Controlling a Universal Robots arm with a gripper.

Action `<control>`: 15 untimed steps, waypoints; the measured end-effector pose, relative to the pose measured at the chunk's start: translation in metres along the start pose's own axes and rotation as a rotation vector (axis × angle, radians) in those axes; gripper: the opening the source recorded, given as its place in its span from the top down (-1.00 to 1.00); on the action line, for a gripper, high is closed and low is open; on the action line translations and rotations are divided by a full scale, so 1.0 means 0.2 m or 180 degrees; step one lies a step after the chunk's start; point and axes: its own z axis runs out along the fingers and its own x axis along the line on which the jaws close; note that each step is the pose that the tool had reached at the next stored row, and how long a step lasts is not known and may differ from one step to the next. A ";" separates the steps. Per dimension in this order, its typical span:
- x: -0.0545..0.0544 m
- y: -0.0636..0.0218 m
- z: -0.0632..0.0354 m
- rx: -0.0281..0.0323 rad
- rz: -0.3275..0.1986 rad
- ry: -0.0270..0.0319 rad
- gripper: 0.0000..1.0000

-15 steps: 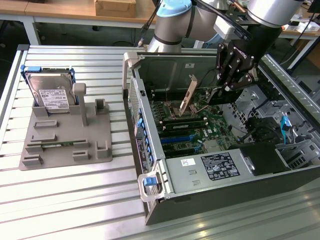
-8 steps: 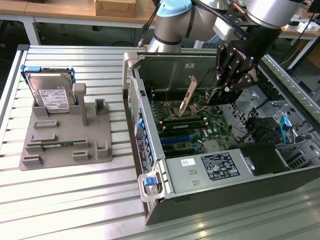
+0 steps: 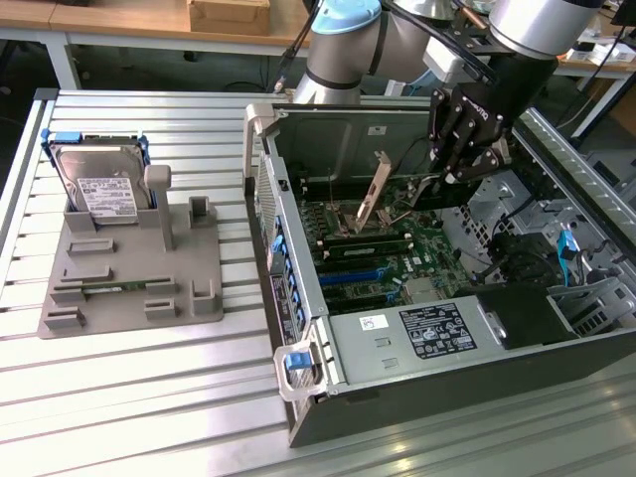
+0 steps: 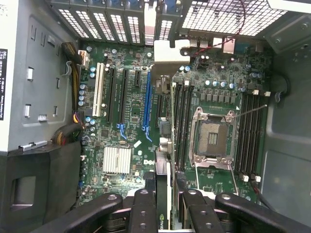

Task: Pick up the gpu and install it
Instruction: 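Insert the gpu into the slot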

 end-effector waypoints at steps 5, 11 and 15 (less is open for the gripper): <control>0.00 0.000 0.006 0.0000 0.0000 0.0000 0.47; 0.00 -0.001 0.014 0.0000 0.0000 0.0000 0.47; 0.00 -0.001 0.018 0.0000 0.0000 0.0000 0.47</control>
